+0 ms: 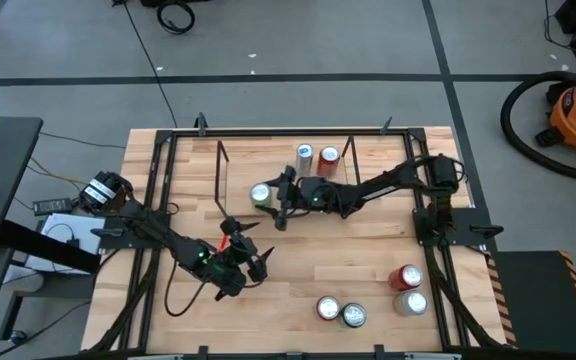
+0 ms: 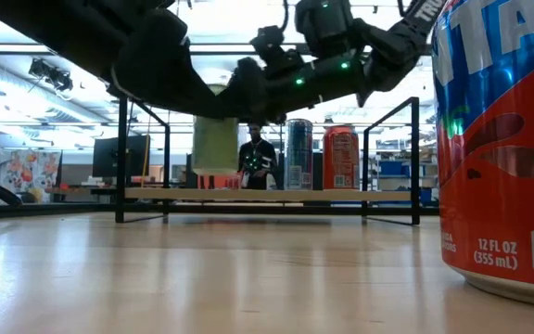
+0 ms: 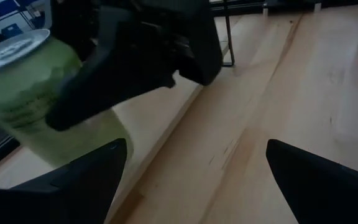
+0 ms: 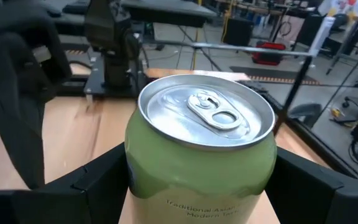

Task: Place canned beverage on shelf
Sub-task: Put the light green soda can on the shelf

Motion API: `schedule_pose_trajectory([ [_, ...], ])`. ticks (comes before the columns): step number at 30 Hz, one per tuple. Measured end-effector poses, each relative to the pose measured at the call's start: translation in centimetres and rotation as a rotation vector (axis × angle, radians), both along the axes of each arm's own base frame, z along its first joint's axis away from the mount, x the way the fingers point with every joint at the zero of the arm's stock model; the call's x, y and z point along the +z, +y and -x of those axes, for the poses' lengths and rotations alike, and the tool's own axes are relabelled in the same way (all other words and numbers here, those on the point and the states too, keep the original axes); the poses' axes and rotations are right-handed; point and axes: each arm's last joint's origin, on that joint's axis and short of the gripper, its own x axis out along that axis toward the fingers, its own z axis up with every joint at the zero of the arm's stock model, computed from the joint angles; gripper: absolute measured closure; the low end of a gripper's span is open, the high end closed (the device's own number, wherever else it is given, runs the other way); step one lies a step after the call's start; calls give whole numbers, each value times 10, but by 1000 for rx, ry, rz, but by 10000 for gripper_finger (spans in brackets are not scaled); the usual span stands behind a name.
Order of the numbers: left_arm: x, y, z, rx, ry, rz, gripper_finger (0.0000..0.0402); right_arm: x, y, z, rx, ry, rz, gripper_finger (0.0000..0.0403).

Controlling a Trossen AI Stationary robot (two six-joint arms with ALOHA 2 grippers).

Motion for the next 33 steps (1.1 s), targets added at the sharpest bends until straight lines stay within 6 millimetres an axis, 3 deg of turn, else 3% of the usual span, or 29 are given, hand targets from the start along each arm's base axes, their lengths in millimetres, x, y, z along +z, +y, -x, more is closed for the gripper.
schedule_pose_trajectory([
  [12,-2,-2,8,24,11,9,4,-1,-33,-2,-11,-27,-63,80],
  [33,-3,-1,9,34,9,26,4,-8,-34,2,-21,94,-63,29],
])
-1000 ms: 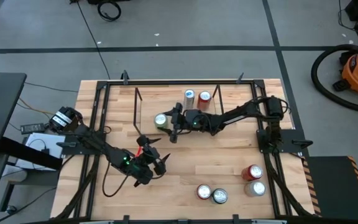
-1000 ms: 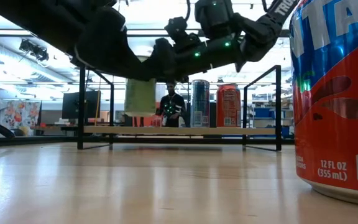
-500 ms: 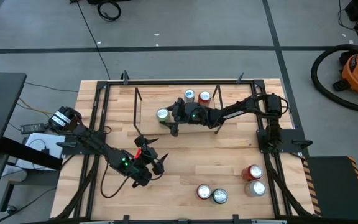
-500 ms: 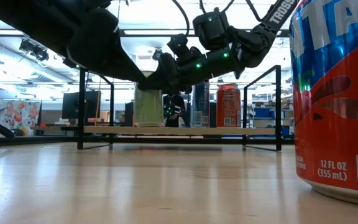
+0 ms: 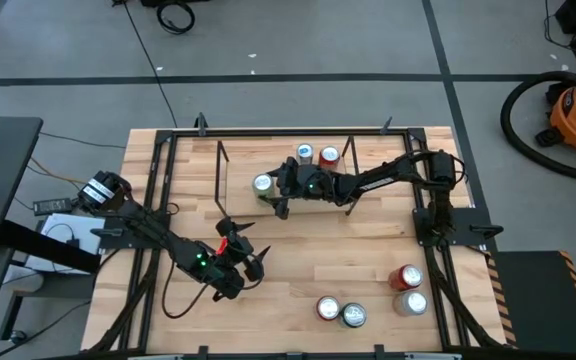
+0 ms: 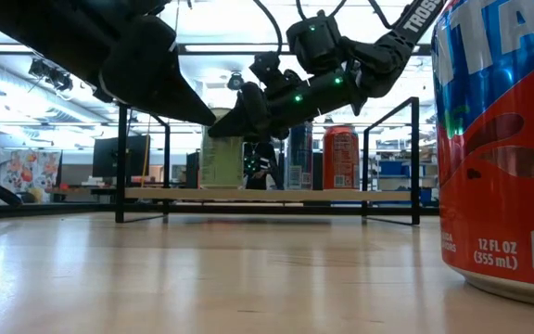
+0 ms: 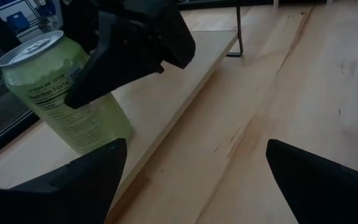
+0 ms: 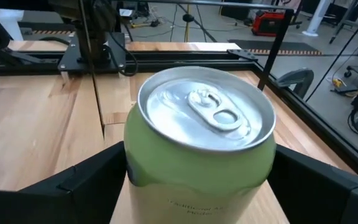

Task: Place canned beverage on shelf
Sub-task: Put the light green soda can on the shelf, then put the orange soda can on the

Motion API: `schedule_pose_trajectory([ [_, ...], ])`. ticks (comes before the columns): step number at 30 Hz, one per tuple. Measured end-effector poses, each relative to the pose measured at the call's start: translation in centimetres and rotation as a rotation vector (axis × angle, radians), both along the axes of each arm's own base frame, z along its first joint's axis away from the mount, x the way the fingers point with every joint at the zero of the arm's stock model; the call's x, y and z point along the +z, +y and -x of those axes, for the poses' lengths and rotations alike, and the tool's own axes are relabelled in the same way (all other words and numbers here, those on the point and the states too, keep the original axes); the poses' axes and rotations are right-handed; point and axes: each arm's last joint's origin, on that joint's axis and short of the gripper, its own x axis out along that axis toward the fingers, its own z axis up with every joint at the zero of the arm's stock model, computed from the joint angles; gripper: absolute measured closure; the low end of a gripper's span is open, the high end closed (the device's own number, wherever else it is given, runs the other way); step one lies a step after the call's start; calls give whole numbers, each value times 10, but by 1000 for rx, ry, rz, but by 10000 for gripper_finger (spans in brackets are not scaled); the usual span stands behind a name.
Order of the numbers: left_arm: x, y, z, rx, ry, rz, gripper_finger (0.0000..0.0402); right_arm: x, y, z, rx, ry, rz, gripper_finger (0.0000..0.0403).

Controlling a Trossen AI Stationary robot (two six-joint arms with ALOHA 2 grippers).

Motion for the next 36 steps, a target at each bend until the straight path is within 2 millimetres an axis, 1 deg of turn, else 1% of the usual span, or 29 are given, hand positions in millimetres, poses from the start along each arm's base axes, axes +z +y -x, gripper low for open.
schedule_pose_trajectory([
  [4,-1,0,1,1,7,-4,4,8,0,3,-2,6,6,7],
  [7,-1,1,1,1,8,-4,4,17,3,6,-13,6,36,7],
  [11,-1,1,1,9,0,-2,4,38,10,12,-29,-14,104,6],
  [16,0,5,-2,42,-24,19,4,70,23,25,-1,-41,110,4],
  [18,-1,10,-4,69,-43,41,4,78,29,33,14,-15,101,5],
  [21,-2,18,-8,115,-69,79,4,85,40,43,26,52,82,5],
  [25,-5,32,-15,134,-41,122,4,85,56,55,63,161,57,11],
  [29,-5,44,-20,168,-33,138,4,75,68,65,82,304,10,21],
  [33,-5,50,-22,184,-28,131,4,55,77,77,75,395,-23,33],
  [36,-5,50,-21,188,-17,84,4,40,81,89,46,384,-27,41],
])
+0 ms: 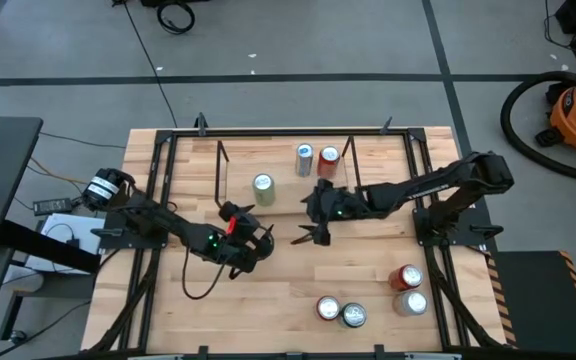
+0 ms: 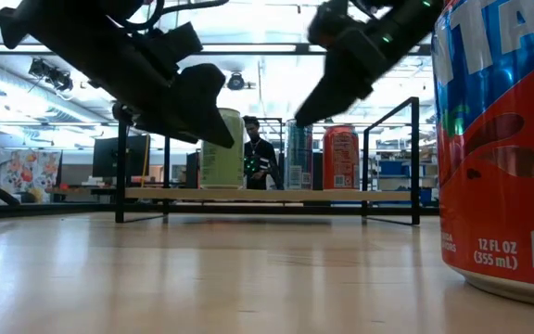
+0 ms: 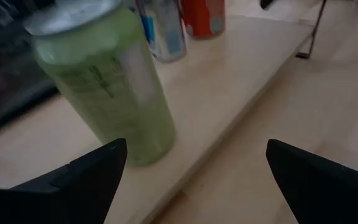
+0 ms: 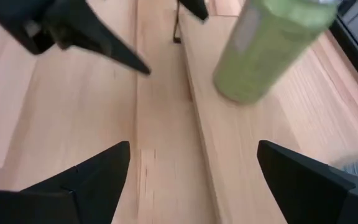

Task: Place canned beverage on shelf
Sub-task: Put the orange soda can on the

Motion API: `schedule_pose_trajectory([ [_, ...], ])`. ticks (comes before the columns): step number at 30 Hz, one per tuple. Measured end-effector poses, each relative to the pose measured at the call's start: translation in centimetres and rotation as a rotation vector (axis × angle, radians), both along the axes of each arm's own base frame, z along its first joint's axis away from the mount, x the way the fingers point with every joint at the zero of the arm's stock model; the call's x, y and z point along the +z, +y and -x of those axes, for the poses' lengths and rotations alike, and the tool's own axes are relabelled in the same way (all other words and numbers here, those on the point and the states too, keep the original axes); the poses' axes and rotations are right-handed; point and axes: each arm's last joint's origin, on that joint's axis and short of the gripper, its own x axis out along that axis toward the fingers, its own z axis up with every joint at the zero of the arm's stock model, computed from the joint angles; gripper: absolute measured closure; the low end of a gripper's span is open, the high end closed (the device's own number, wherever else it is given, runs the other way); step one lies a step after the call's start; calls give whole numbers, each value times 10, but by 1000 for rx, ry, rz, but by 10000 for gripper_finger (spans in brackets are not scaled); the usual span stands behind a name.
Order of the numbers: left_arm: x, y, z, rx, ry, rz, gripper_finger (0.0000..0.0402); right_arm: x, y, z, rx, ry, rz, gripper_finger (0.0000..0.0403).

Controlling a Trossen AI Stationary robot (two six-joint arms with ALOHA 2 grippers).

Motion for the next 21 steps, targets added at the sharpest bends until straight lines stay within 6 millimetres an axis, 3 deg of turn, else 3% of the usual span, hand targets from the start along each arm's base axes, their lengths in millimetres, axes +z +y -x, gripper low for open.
schedule_pose_trajectory([
  [10,2,10,-2,119,-95,-22,4,-23,14,40,-34,-177,14,47],
  [21,2,42,-11,205,-109,47,42,-32,15,50,-37,-243,35,47],
])
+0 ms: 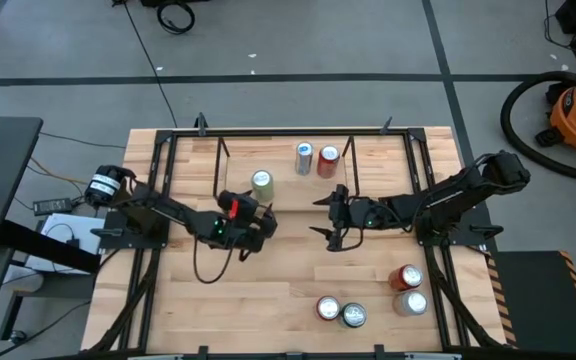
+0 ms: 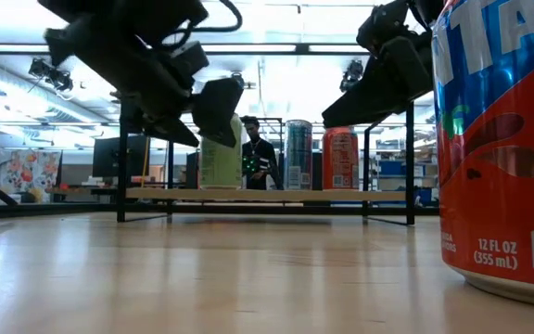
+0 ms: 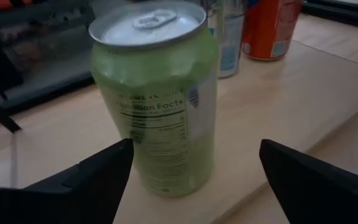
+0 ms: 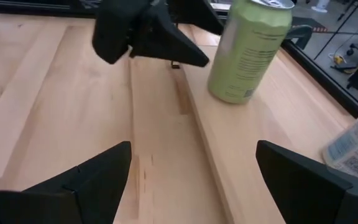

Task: Place canned beverage on shelf
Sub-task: Put the orange soda can on the

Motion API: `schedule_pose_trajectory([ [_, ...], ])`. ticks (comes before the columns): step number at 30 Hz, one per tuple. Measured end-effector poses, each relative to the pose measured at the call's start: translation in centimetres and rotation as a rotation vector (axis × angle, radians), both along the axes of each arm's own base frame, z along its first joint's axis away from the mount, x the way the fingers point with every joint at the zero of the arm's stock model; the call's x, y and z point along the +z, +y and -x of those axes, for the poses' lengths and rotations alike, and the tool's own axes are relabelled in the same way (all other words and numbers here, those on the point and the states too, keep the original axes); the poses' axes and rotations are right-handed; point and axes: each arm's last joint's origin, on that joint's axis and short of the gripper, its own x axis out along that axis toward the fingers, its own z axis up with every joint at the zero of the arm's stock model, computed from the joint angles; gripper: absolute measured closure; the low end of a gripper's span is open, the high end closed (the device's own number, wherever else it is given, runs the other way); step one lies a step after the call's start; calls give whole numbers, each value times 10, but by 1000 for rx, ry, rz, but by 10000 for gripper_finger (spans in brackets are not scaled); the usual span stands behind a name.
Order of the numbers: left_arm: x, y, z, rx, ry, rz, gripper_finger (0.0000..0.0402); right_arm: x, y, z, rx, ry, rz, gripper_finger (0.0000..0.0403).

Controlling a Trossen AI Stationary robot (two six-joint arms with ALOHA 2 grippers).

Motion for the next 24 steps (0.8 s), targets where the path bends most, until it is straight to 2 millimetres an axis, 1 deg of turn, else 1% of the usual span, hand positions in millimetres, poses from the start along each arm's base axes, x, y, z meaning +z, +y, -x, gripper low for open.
schedule_pose_trajectory([
  [2,1,3,-3,-13,-19,35,44,0,1,0,12,-3,-8,47],
  [4,1,1,-4,-34,-20,43,45,0,1,0,20,-6,-11,47],
  [10,5,-19,0,-49,-45,-35,45,1,3,0,33,-4,-3,47],
  [13,9,-27,-1,-67,-71,-39,45,8,5,2,43,-30,-7,47],
  [16,20,-35,-7,-99,-75,-54,45,16,8,6,57,-62,-4,47],
  [21,50,-47,-22,-200,52,-181,45,22,9,14,27,-48,27,47],
  [24,62,-49,-27,-325,236,-240,45,24,10,17,3,-35,36,47],
])
